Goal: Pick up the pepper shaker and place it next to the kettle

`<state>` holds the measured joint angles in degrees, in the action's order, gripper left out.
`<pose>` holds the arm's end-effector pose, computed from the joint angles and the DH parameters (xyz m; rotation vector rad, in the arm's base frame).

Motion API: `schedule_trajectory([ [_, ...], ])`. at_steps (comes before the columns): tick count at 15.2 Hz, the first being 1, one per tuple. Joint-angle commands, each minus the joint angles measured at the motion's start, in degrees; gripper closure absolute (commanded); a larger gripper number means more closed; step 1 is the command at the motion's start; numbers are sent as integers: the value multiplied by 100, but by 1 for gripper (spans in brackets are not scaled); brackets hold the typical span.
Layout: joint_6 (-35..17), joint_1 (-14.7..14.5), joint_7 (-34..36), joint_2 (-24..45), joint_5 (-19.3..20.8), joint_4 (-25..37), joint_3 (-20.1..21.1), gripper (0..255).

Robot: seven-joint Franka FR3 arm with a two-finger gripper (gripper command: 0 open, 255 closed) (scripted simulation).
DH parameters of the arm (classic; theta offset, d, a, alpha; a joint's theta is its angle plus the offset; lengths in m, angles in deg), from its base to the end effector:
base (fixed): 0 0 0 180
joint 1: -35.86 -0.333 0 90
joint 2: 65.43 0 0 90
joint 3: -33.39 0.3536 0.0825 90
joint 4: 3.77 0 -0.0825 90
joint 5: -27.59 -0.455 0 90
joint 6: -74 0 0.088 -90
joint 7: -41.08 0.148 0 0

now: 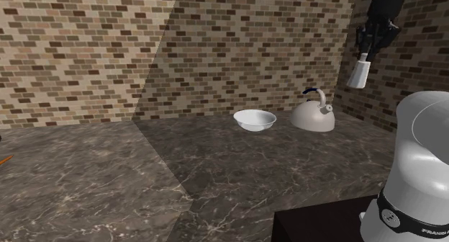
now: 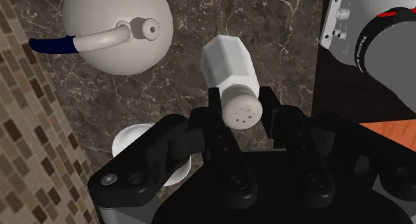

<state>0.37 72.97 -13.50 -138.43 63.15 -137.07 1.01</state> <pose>-0.0929 -0.3066 0.6053 3.0226 -0.2152 0.0505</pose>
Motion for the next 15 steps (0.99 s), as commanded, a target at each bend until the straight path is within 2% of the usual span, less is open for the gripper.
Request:
schedule_trajectory([
  [1, -54, 46, -21, -107, 80, -150, -71, 255],
  [15, -608, 351, 55, -734, 615, -1310, -616, 255],
])
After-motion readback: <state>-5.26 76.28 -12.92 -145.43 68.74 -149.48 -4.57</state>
